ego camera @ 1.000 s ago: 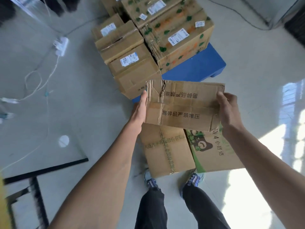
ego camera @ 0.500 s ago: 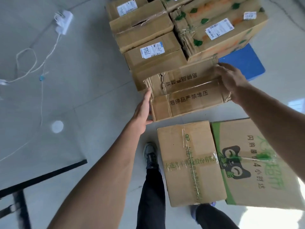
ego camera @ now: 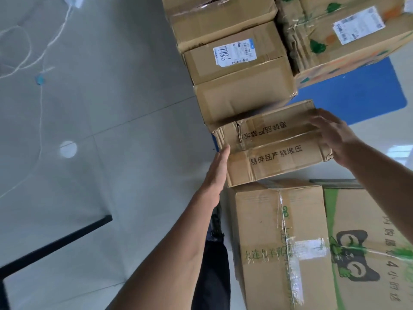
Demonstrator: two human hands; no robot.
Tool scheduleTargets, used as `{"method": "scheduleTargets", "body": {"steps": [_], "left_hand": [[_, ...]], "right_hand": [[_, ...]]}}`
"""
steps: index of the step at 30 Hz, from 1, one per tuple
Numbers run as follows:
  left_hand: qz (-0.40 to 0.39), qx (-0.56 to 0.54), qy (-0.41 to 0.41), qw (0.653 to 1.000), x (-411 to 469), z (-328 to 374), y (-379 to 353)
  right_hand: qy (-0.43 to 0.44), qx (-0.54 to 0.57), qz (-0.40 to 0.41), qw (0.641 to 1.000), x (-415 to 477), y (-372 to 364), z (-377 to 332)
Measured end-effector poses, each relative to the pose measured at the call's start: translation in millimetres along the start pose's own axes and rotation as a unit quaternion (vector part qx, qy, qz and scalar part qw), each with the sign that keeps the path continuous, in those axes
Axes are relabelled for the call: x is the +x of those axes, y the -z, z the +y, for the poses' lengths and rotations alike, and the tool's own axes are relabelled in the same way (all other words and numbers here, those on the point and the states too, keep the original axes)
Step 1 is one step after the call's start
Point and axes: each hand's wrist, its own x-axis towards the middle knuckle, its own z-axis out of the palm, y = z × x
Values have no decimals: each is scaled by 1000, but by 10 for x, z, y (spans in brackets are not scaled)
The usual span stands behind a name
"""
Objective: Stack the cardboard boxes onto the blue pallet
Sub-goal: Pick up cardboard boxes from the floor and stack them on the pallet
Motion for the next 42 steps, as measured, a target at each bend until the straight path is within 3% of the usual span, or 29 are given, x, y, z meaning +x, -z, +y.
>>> {"method": "scheduleTargets", "body": {"steps": [10,25,32,42], "left_hand": [[11,-50,54,997,635,27,213],[11,-82,11,996,796,-129,159],[31,-91,6,995,812,-152,151],[44,-50,-23,998,469,-129,102]], "right_hand": [[-13,-23,-18,999,532,-478,159],[-27,-16,-44,999,811,-552,270],[-29,-7,-45,999,758,-578,261],[36,46,-29,998,251,-252,214]]}}
